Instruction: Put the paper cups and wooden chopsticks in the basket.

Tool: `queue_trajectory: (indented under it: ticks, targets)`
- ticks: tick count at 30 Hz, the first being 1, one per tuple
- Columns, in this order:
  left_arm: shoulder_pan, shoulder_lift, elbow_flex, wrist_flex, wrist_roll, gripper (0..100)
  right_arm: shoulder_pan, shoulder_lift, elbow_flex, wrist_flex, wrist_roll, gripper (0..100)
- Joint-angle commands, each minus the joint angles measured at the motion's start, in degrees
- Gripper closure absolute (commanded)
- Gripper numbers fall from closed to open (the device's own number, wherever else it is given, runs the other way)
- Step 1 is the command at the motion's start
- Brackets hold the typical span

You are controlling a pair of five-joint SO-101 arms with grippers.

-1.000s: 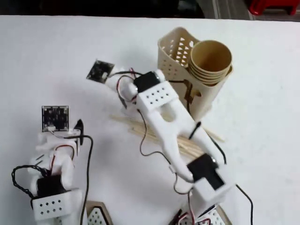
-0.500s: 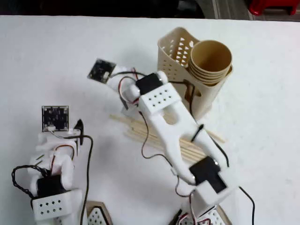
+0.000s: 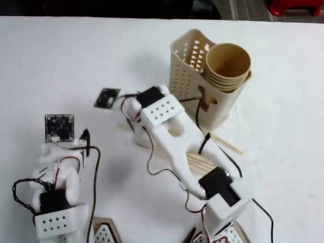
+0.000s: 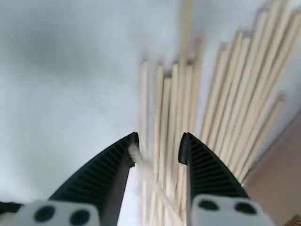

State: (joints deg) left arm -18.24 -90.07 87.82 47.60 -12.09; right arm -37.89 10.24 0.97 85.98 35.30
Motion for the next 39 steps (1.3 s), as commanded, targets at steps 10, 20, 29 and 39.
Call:
queue_trajectory:
  ticks: [10, 20, 29, 39]
  targets:
    - [-0.4, -0.57, -0.62, -1.49, 0.7, 78, -1.71, -24.84, 33.85, -24.04, -0.53, 78.7]
    - [-0.31, -0.57, -0.62, -1.49, 0.7, 78, -1.45, -9.63, 34.64, -36.7, -0.44, 78.9]
    - [-0.22, -0.57, -0.53, -1.49, 0.7, 78, -1.36, -6.11, 32.44, -36.09, 0.0, 82.2]
    - [-0.13, -0.57, -0.44, -1.49, 0.7, 78, -1.27, -6.11, 32.35, -36.09, 0.0, 98.0]
